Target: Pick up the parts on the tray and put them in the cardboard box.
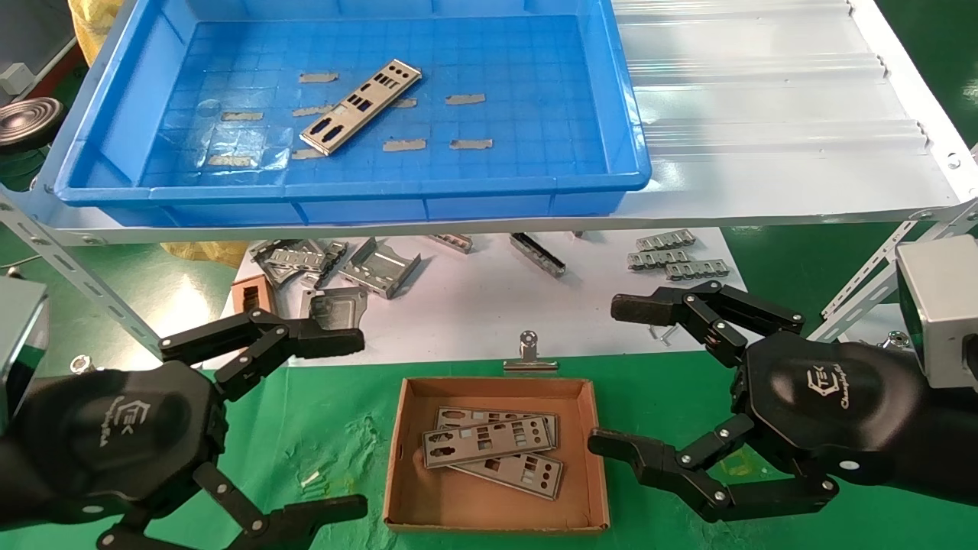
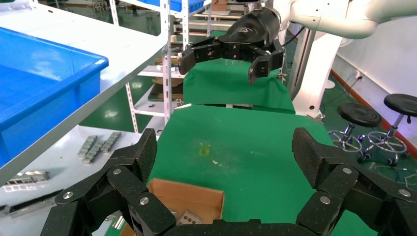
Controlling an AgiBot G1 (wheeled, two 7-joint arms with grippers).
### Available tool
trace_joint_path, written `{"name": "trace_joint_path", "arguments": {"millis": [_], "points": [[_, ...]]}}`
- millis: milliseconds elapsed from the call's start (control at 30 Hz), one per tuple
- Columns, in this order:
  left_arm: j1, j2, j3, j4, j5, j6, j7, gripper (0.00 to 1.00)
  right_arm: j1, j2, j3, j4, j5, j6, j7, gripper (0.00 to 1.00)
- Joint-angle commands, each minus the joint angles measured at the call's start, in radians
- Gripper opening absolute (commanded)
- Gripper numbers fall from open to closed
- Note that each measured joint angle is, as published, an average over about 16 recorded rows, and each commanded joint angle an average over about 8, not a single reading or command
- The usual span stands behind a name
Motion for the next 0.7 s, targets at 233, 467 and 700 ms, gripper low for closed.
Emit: {"name": "trace_joint_path", "arguments": {"millis": [233,467,700], "points": [[0.0,0.0,0.0,0.0,0.0,0.0,0.0,1.0,0.0,0.0,0.0,0.0,0.0,0.0,0.0,1.0],[0.0,0.0,0.0,0.0,0.0,0.0,0.0,1.0,0.0,0.0,0.0,0.0,0.0,0.0,0.0,1.0],[0.0,0.0,0.0,0.0,0.0,0.0,0.0,1.0,0.0,0.0,0.0,0.0,0.0,0.0,0.0,1.0]]}}
